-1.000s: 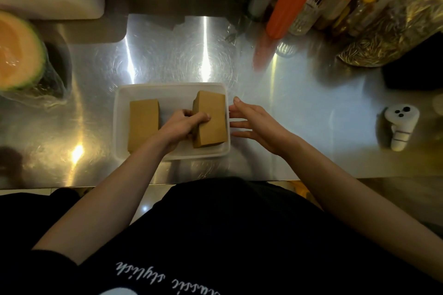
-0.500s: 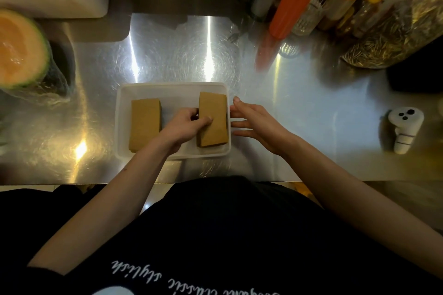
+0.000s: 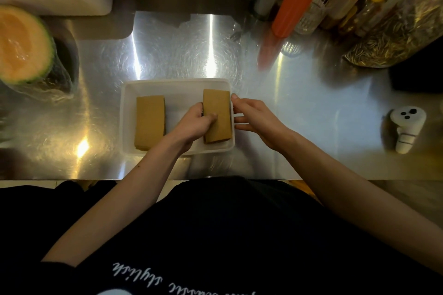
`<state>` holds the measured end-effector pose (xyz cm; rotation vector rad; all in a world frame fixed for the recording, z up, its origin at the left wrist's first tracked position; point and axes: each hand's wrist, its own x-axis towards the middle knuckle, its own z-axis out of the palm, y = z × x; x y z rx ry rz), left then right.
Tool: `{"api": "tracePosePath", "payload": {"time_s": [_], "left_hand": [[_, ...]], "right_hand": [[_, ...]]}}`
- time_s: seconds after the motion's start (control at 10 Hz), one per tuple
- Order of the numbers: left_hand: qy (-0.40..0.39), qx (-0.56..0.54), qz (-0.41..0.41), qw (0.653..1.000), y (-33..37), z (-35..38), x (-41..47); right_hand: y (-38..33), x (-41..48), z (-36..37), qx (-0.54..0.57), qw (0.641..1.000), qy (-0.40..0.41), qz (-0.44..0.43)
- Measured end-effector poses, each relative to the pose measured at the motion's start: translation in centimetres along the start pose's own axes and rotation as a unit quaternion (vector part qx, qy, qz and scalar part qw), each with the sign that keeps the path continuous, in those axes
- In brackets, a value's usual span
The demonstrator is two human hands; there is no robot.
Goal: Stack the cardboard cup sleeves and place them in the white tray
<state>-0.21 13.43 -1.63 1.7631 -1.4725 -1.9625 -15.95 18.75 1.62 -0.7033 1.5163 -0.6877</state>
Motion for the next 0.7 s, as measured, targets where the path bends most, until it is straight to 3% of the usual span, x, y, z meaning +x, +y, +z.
{"api": "tracePosePath", "payload": {"time_s": [0.2, 0.4, 0.6, 0.7], "left_hand": [[0.003, 0.029, 0.012, 0.999, 0.3, 0.4, -0.1], [0.015, 0.065, 0.02, 0.998, 0.5, 0.6, 0.0], [0.013, 0.106, 0.028, 0.994, 0.8, -0.1, -0.7], [0.083, 0.19, 0.067, 0.976, 0.9, -0.9, -1.5]], "right_hand": [[0.2, 0.2, -0.5, -0.033, 0.999, 0.006, -0.015], [0.7, 0.9, -0.2, -0.13, 0.989, 0.048, -0.047], [-0.2, 1.4, -0.3, -0.276, 0.956, 0.069, -0.068], [-1.3, 1.3, -0.7, -0.317, 0.937, 0.112, -0.093]]}}
